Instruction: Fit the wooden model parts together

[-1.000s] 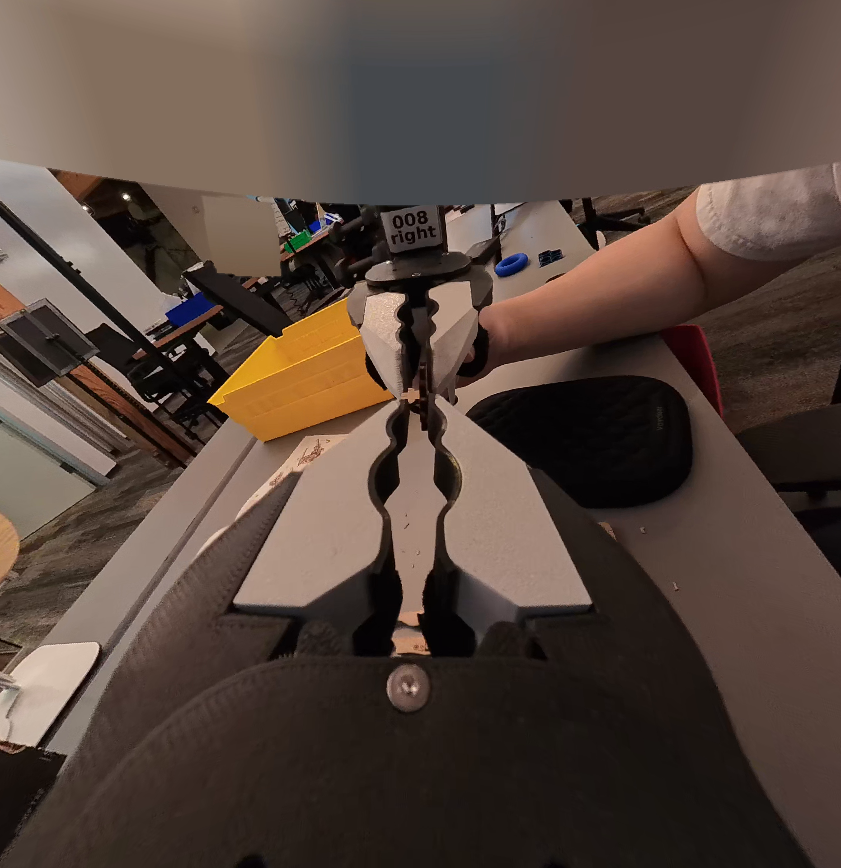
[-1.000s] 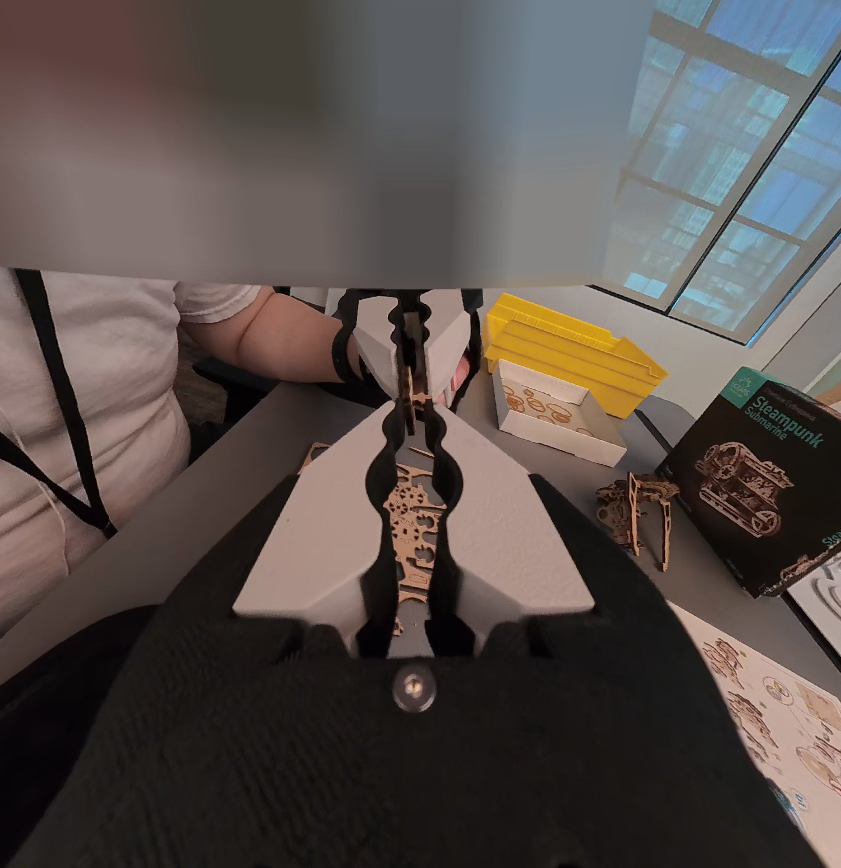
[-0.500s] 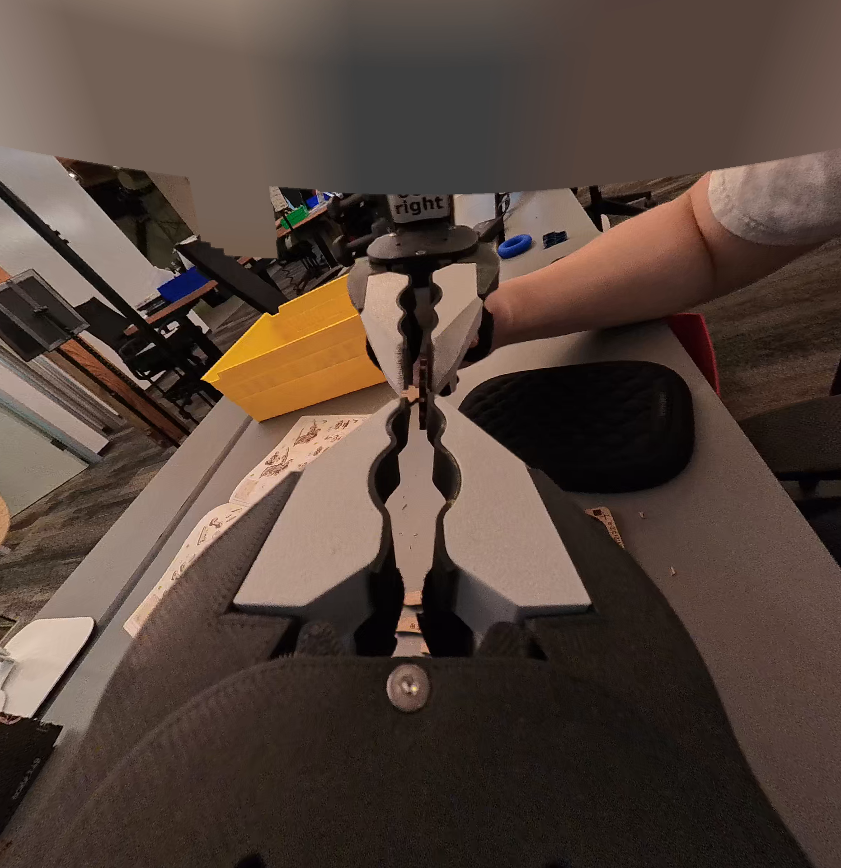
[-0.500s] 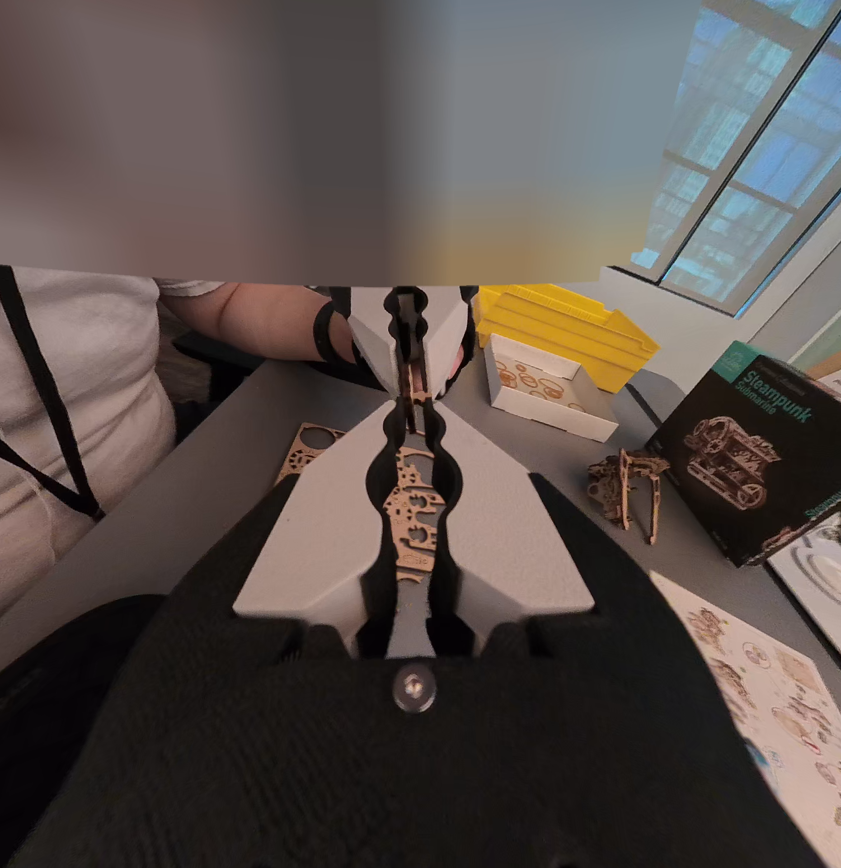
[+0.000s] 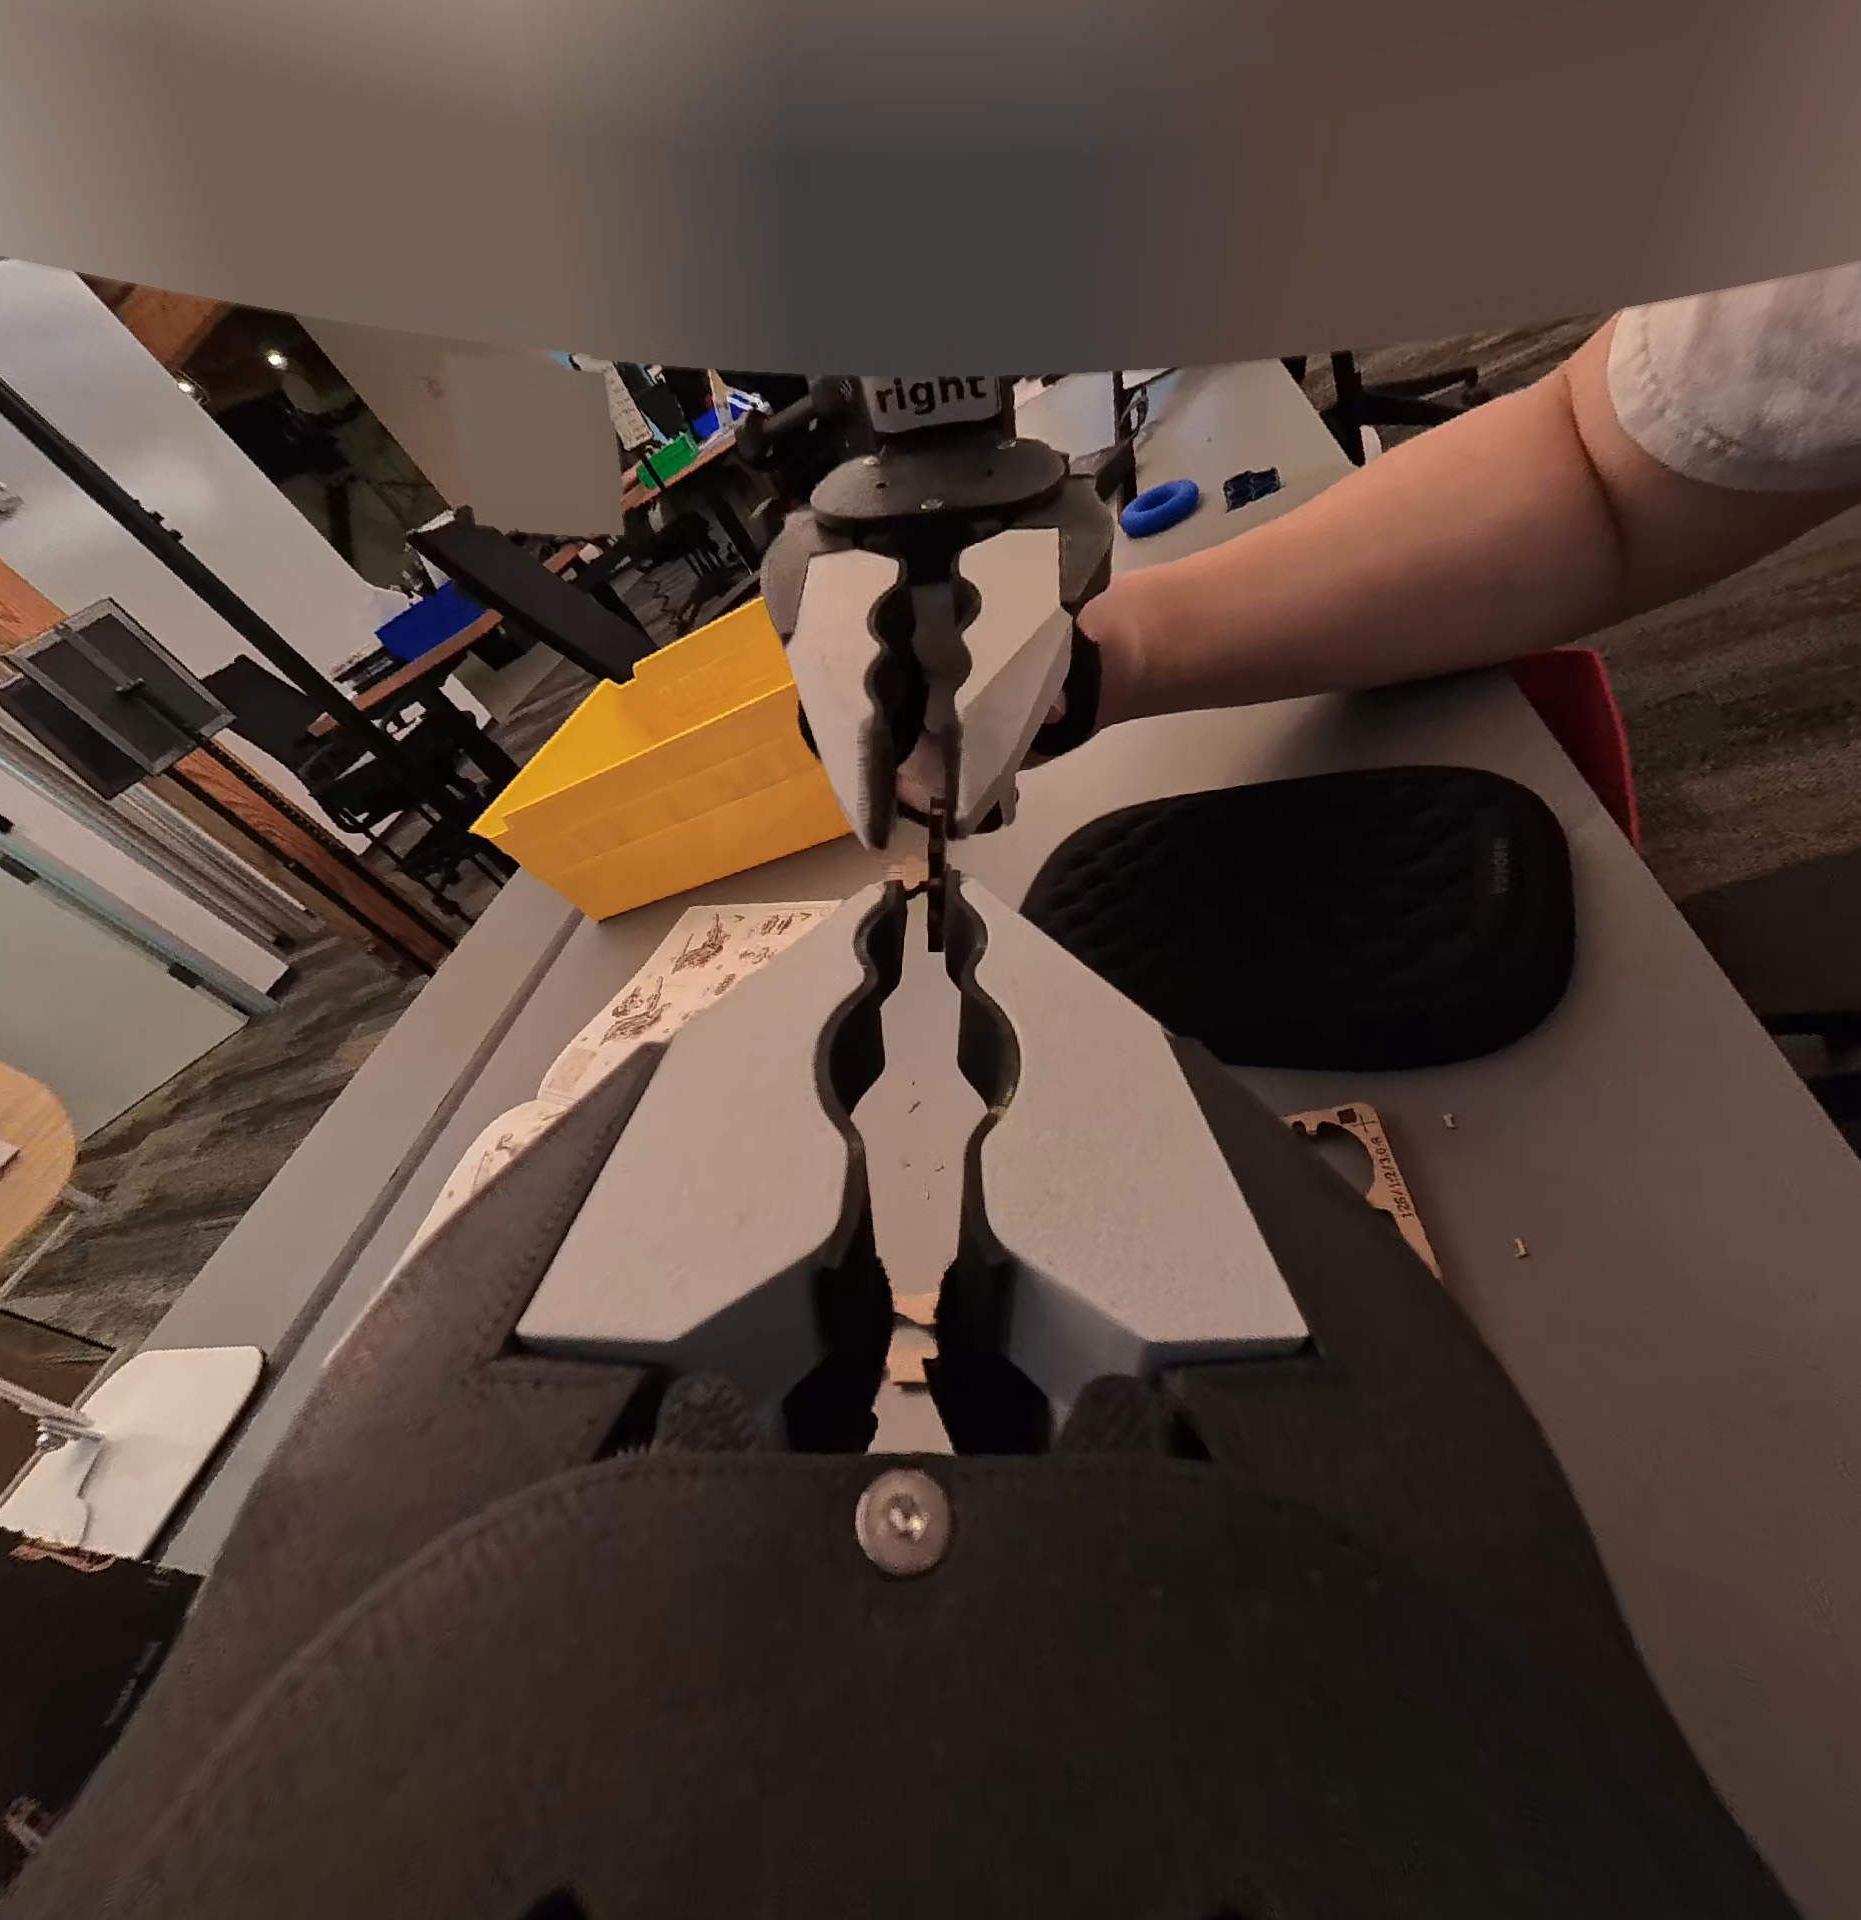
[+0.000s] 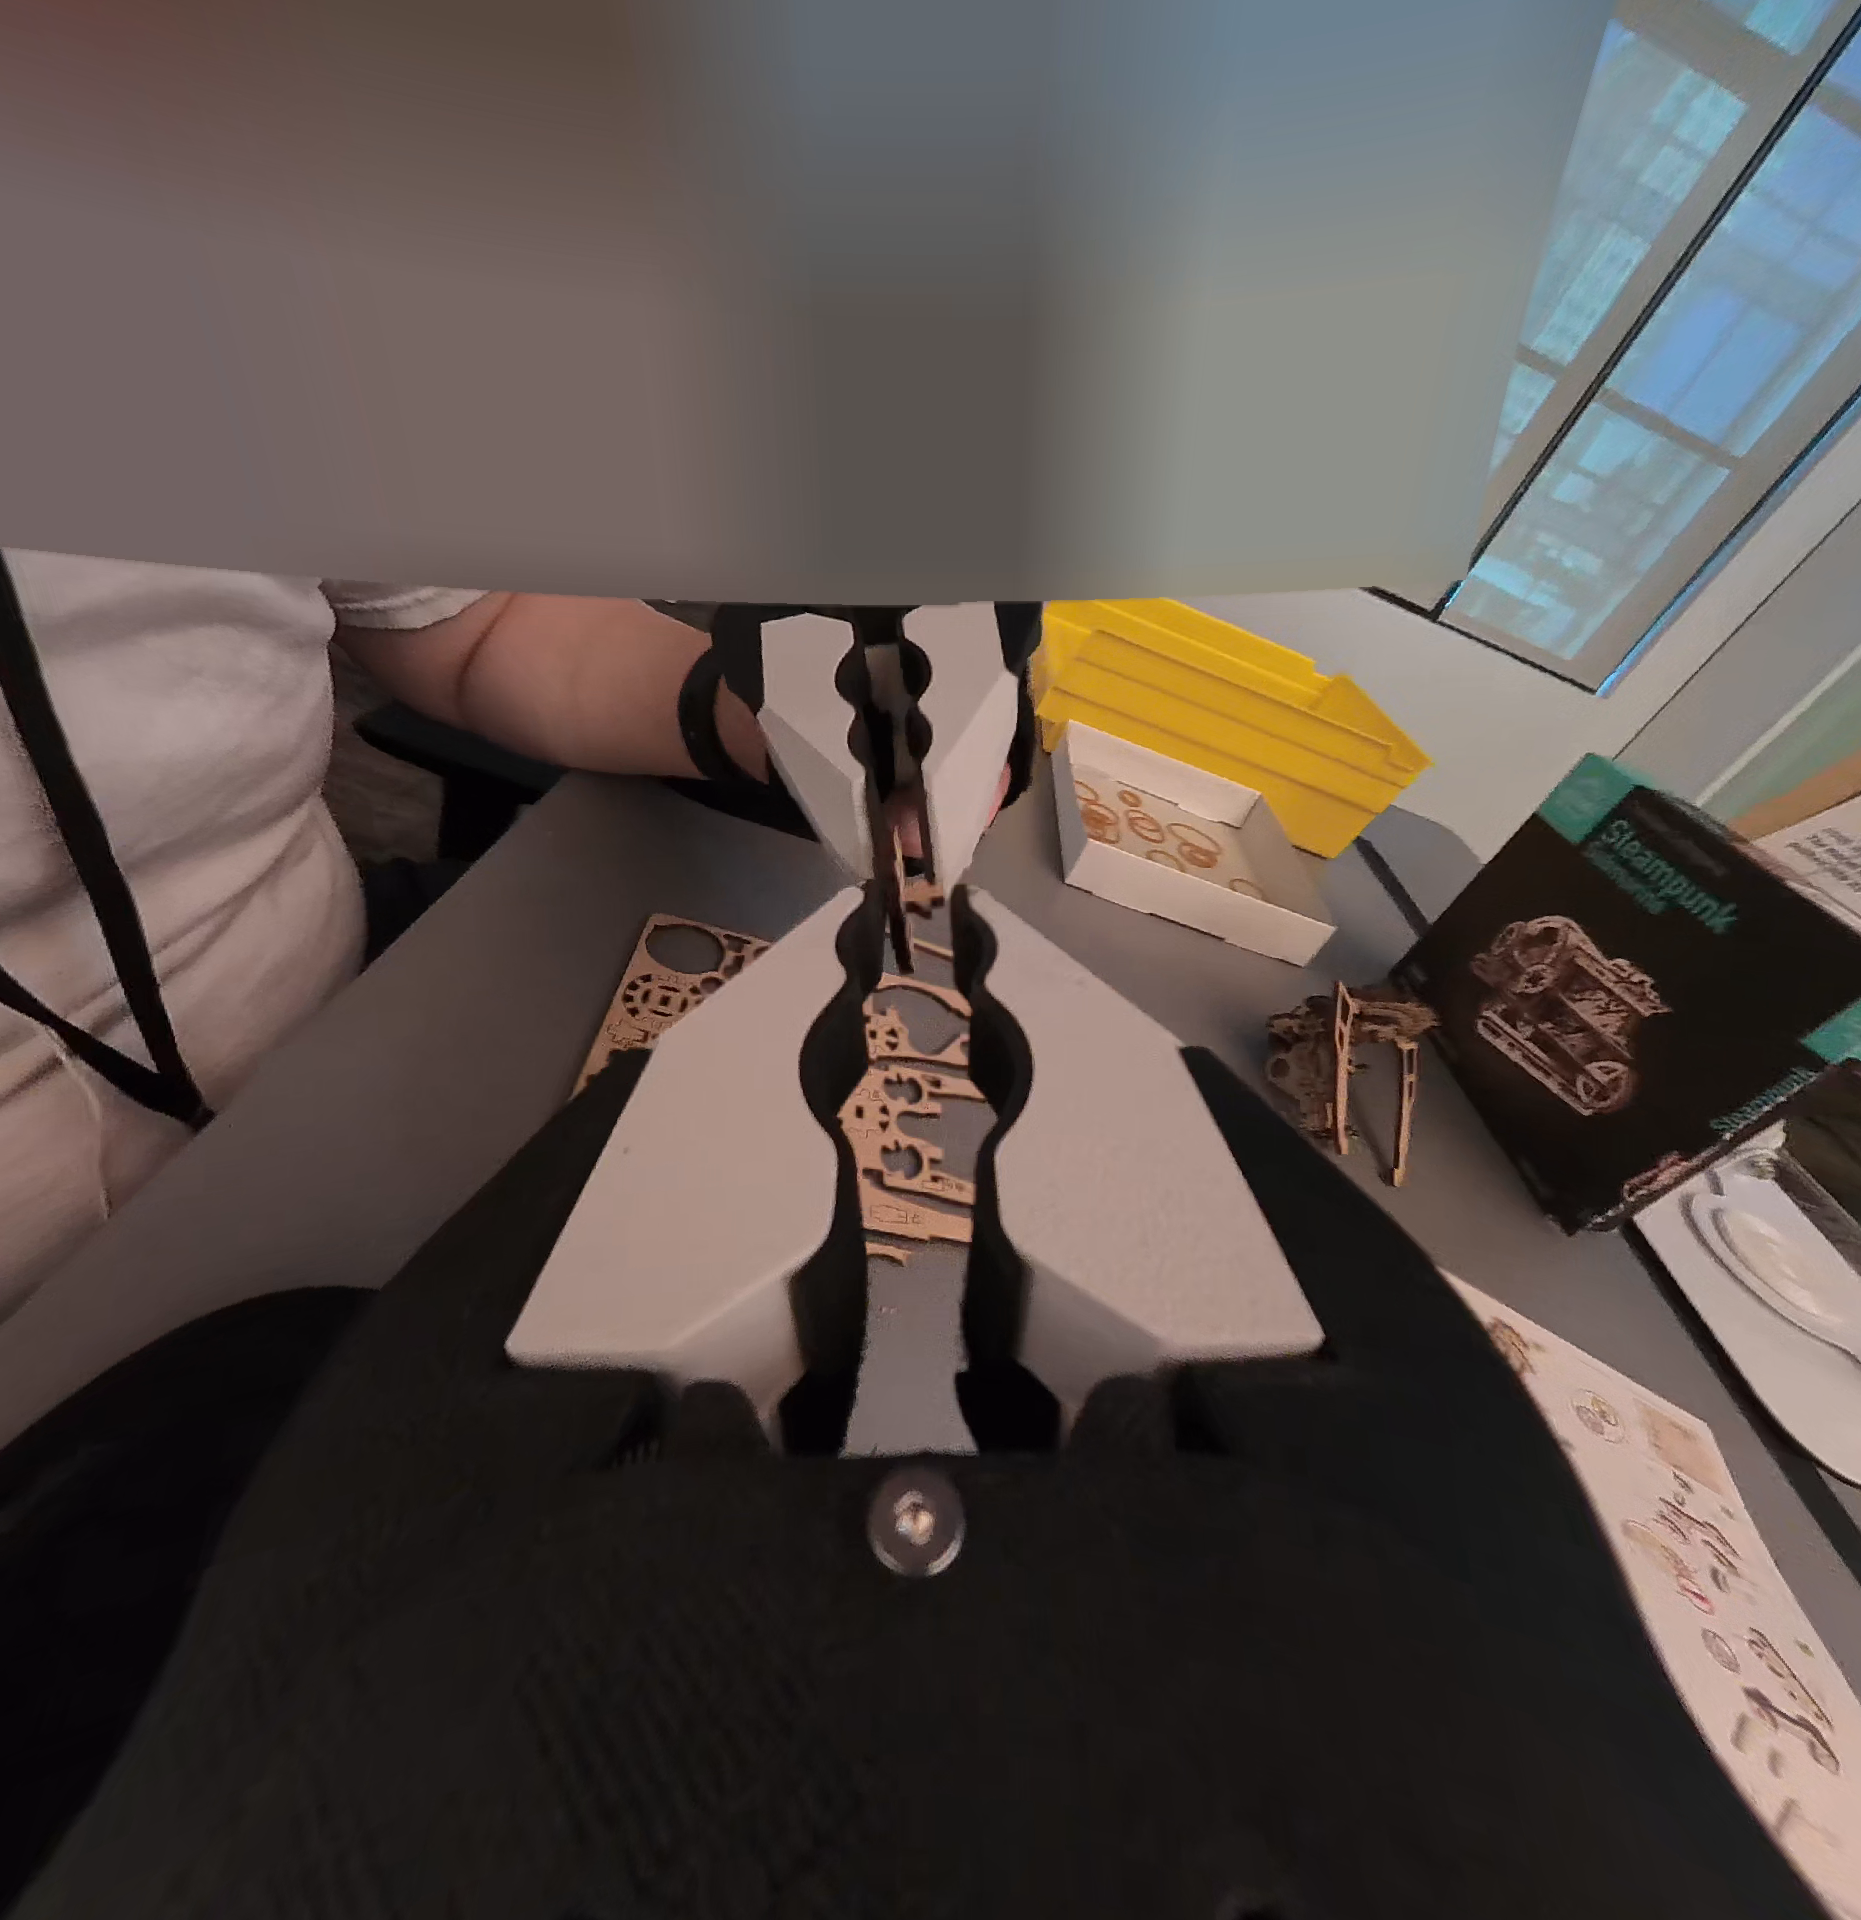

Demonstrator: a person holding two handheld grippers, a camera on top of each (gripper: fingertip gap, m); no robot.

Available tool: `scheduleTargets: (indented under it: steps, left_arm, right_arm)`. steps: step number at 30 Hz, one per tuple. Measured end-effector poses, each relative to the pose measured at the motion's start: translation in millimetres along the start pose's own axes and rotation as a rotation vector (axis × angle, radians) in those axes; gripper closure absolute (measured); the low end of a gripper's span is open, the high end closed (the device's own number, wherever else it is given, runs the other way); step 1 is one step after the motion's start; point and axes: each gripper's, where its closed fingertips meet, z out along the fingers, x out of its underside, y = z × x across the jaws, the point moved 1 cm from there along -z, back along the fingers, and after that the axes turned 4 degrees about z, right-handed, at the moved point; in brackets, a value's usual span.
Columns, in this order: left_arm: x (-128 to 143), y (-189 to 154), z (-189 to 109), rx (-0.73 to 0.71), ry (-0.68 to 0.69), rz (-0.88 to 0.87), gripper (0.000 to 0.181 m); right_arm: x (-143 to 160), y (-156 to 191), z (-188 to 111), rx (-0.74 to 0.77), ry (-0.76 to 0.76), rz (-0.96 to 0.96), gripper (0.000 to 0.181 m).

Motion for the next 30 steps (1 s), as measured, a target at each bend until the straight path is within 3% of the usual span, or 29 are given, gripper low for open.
scheduleTargets:
  steps: [30]
  left_arm:
    - [-2.2, -11.3, 0.5, 0.072, -0.016, -0.013, 0.178]
  right_arm:
    - [3.8, 11.2, 3.8, -0.060, 0.020, -0.040, 0.180]
